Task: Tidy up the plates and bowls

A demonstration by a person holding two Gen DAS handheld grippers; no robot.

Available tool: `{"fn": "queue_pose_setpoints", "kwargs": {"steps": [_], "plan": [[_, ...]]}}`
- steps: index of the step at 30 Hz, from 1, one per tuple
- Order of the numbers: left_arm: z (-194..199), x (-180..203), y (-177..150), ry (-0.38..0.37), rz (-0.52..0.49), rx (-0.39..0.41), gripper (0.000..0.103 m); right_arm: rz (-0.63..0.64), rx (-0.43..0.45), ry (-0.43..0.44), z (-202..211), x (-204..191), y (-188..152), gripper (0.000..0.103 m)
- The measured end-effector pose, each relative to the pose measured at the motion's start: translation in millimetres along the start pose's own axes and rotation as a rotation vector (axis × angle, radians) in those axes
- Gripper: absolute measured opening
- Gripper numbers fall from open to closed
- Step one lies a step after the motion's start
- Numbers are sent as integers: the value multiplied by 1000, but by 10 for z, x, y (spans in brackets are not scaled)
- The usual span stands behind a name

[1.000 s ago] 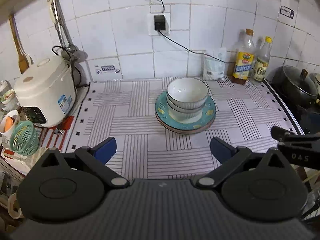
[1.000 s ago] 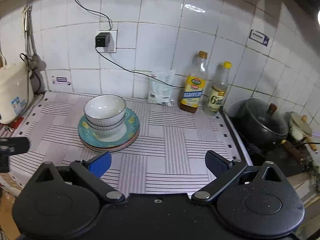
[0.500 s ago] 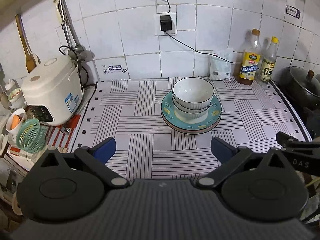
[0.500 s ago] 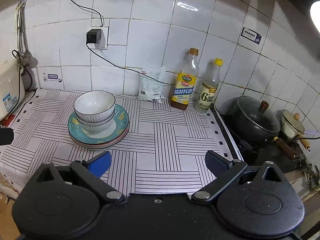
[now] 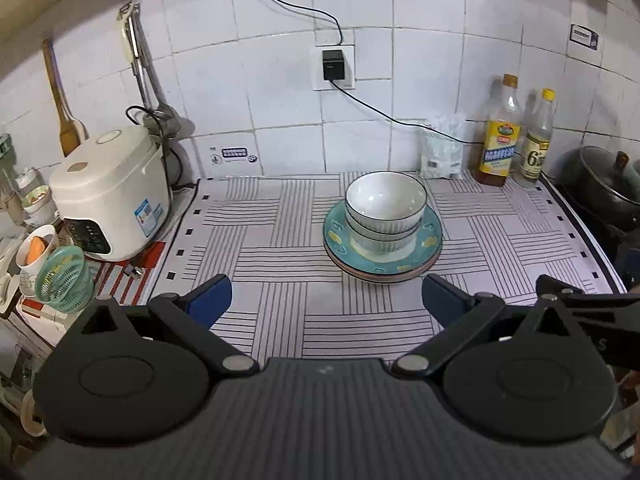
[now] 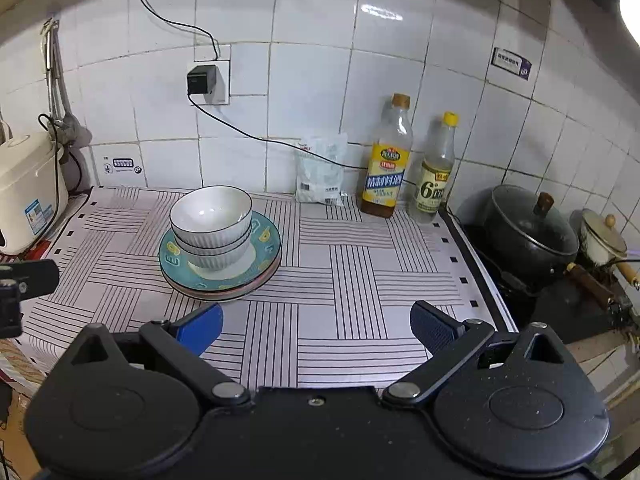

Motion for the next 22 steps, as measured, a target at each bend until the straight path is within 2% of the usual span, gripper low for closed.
{"fn": "queue_pose_setpoints", "kwargs": {"steps": [22], "plan": [[-107,-73,-65,2,41,-12,103,15,-2,-14,-19,-19,-5,101]]}}
Point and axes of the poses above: each gripper's, at about its wrist camera, not at the fingertips, and z roughly against the way its jaws point, x to its right, y to its top, the point moved 10 cm from there along -z, roughly the way its jaws point, and after that the axes turned 6 degrees about y, right-handed, at the moved point
